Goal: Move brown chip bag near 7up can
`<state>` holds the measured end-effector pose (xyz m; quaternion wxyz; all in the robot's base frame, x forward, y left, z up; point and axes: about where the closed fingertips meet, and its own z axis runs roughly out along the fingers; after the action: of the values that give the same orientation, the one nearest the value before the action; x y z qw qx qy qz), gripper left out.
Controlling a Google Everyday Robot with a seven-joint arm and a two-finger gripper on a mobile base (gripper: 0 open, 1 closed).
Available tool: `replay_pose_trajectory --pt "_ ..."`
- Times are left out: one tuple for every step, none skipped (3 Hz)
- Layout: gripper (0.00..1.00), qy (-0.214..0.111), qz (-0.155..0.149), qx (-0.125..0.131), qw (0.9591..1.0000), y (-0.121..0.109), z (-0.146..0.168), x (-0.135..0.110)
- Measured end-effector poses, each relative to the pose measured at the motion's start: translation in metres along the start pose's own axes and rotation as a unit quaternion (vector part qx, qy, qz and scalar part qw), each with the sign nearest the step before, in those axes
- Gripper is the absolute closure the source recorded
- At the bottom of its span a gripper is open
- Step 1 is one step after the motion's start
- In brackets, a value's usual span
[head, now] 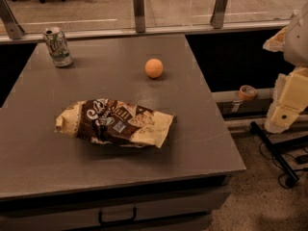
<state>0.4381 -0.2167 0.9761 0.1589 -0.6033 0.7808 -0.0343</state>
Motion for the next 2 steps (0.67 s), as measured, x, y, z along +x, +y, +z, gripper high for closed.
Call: replay_pose_trajectory --pt "0.0 -0.003 -0.001 0.001 1.0 0.0 -0.001 -0.001" --pt "0.0 -0.039 -0.004 -0.025 0.9989 0.014 0.008 -0.02"
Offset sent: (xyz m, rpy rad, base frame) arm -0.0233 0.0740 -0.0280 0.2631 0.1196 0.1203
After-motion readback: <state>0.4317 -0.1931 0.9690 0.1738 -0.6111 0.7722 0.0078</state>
